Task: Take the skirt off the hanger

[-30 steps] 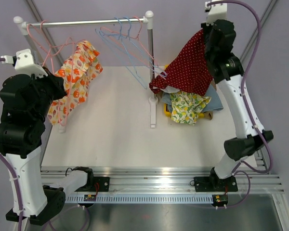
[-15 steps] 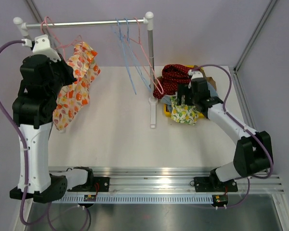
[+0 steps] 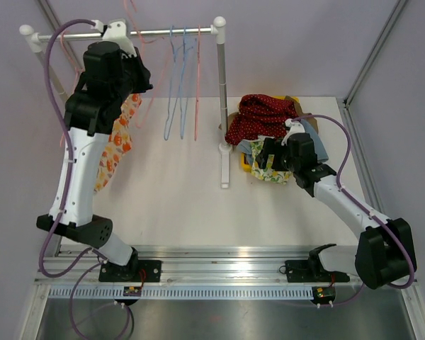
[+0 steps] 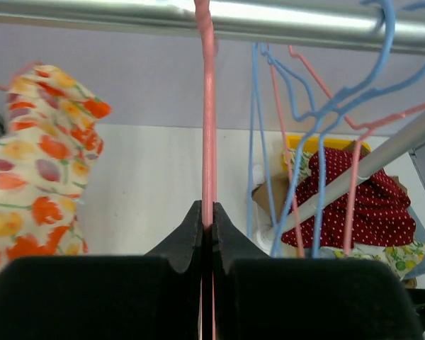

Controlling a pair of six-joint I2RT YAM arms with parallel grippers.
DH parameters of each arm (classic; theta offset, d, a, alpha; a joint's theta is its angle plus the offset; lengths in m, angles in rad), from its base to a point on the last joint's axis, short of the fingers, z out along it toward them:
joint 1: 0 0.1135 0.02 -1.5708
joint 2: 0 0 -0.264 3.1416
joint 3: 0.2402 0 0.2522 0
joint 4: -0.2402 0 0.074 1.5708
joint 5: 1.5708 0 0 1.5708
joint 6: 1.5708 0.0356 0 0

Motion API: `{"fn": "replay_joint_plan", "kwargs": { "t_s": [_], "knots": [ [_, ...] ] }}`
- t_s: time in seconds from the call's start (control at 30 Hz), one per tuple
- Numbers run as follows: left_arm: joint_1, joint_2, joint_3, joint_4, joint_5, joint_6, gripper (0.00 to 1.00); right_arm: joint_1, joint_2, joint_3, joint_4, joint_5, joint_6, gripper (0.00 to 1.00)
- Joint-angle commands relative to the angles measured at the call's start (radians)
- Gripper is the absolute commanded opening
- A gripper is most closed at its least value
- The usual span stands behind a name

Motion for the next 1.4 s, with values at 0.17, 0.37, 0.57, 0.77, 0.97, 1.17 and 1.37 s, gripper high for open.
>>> {"fn": "replay_joint_plan", "kwargs": {
  "t_s": [0.17,0.37,0.57,0.77,0.97,1.17,1.37],
  "knots": [
    [-0.035,-0.014,-0.109,0.058,-0.028,0.021,0.0,0.005,-0.029,-0.019,0.069,-0.045,0.035,1.0],
    [-0.037,-0.12,-0.239,0.042,-0.066,0.044,0.0,0.004,-0.046,-0.016,0.057,-0.049,0.044,0.99],
    [-0.035,-0.165,-0.169,-0.086,-0.237,0.084,0.26,0.005,-0.087,-0.013,0.022,-0.049,0.058,1.0],
    [0.03,-0.252,-0.209,-0.106,-0.374,0.059,0.74,0.007,-0.132,-0.011,-0.018,-0.055,0.062,1.0],
    [0.196,-0.303,-0.252,-0.093,-0.345,0.057,0.96,0.012,-0.149,-0.018,-0.032,-0.066,0.062,0.99],
    [0.282,-0.266,-0.261,-0.073,-0.296,0.048,0.96,0.012,-0.126,-0.022,-0.011,-0.075,0.061,1.0],
    [0.354,-0.177,-0.347,0.016,-0.154,0.022,0.85,0.012,-0.11,-0.027,-0.005,-0.069,0.056,0.99]
  ]
}}
